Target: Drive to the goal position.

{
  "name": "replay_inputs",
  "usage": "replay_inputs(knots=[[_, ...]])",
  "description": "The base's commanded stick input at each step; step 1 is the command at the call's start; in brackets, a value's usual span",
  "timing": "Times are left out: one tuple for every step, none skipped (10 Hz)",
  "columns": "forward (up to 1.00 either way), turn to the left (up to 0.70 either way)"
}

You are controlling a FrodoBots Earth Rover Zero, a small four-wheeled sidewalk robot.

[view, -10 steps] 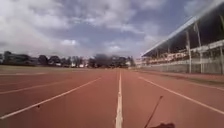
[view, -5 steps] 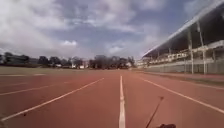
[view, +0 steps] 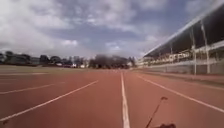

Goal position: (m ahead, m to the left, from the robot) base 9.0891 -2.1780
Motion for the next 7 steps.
replay_inputs(knots=[[0.7, 0.0], [0.7, 0.0], [0.7, 0.0], [0.7, 0.0], [0.7, 0.0], [0.7, 0.0], [0.7, 0.0]])
